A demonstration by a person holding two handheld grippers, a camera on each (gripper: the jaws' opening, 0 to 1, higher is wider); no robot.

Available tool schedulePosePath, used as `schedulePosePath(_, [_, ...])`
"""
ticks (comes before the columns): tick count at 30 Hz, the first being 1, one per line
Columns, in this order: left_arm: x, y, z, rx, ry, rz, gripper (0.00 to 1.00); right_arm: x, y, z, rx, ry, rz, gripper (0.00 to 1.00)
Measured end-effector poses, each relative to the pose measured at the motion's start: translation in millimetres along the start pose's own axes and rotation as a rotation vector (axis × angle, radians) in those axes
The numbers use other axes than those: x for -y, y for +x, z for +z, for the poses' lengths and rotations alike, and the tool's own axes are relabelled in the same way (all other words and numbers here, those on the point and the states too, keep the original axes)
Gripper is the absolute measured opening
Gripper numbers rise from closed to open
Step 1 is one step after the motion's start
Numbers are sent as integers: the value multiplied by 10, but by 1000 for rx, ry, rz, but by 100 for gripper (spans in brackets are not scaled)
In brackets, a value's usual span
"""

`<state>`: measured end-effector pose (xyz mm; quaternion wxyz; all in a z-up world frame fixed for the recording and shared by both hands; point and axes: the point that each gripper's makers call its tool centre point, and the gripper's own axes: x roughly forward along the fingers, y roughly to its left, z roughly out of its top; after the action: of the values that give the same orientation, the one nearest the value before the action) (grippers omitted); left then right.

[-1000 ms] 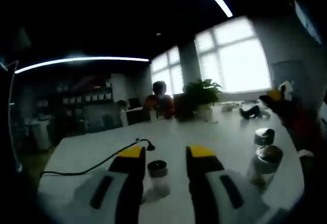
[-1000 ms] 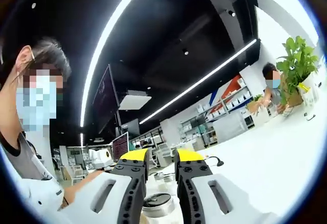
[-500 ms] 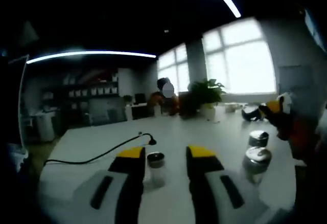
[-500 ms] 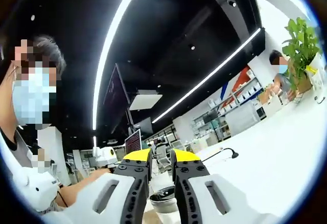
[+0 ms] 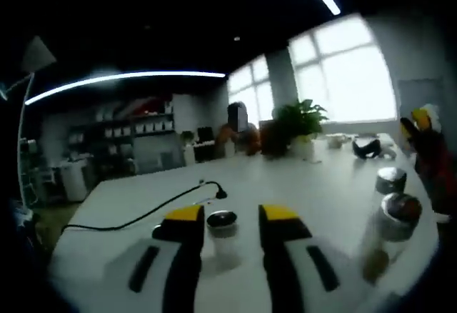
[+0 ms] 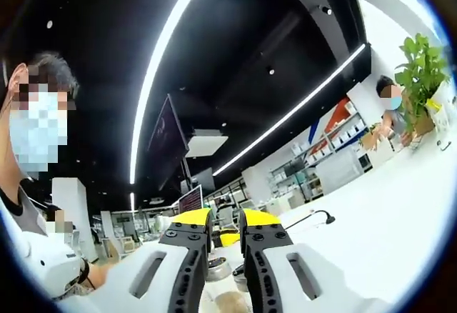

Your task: Rotate the seasoning bottle until the label or dispensing opening points toward the visible target arrow and the bottle remains upright within the marked orientation range

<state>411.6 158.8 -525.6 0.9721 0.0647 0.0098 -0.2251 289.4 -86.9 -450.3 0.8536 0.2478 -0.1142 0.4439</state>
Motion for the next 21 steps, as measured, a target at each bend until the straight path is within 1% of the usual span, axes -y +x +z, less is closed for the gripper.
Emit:
schedulePosePath(2, [-29,72,-36,9,-20,12,32,9,-10,1,1,-11,-13,13])
schedulePosePath(3, [-29,103,-63,8,-16,21,32,20,-13,-4,3,-17,-22,13])
schedulePosePath(5, [-64,143,-61,43,36,60,26,24,-31,-4,10,-22,-31,12])
schedulePosePath(6, [-46,163,-85,47,43,60,24,35,-35,-1,15,-23,-39,12])
schedulePosePath(8, [-21,200,-108,55,29,59,26,72,-31,6,23,-26,-56,12])
schedulePosePath(9, [6,225,-111,59,28,50,27,135,2,22,25,-27,-64,12])
schedulePosePath(11, [33,278,-146,49,28,42,31,181,22,30,30,-30,-80,12])
schedulePosePath(14, [23,345,-220,21,19,47,37,222,35,39,33,-35,-98,12])
schedulePosePath(15, [28,363,-240,16,18,46,38,231,22,67,34,-38,-103,12])
schedulePosePath(17, [56,397,-279,-4,31,34,37,260,37,75,34,-42,-110,12])
schedulePosePath(21, [44,462,-309,-14,35,34,38,272,2,36,25,-39,-121,12])
